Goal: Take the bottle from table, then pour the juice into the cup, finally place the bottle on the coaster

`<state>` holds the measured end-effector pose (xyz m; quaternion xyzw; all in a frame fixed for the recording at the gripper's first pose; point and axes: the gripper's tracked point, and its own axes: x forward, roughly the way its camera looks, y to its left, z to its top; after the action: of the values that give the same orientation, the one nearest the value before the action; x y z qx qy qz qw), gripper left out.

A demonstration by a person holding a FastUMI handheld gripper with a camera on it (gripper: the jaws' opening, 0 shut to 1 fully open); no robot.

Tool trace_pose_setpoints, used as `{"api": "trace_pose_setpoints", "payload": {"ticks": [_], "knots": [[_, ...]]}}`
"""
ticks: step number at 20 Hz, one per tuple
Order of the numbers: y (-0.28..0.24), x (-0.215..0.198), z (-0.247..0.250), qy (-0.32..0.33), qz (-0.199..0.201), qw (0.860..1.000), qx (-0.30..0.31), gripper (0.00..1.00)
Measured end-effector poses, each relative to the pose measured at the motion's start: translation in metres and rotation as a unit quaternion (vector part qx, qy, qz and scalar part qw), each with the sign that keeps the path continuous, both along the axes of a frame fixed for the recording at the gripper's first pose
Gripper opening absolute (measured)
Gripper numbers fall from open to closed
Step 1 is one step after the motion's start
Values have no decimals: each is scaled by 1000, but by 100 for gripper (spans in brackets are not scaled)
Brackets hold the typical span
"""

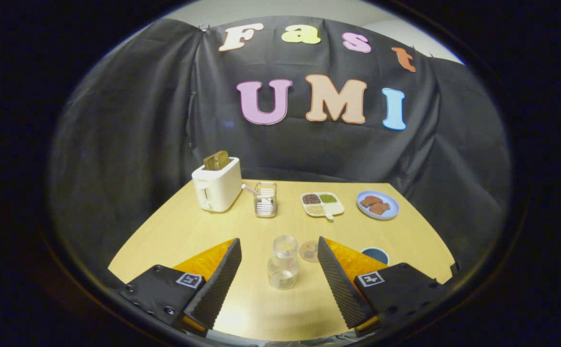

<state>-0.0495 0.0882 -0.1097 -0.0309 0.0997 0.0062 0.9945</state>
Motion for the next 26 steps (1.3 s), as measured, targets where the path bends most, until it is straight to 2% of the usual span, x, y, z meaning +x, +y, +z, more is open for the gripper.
{"api": "trace_pose_setpoints", "payload": {"ticks": [12, 26], "knots": [[-12, 30, -91, 87, -39, 995, 8, 100], [-5, 77, -141, 126, -37, 991, 1, 100]]}}
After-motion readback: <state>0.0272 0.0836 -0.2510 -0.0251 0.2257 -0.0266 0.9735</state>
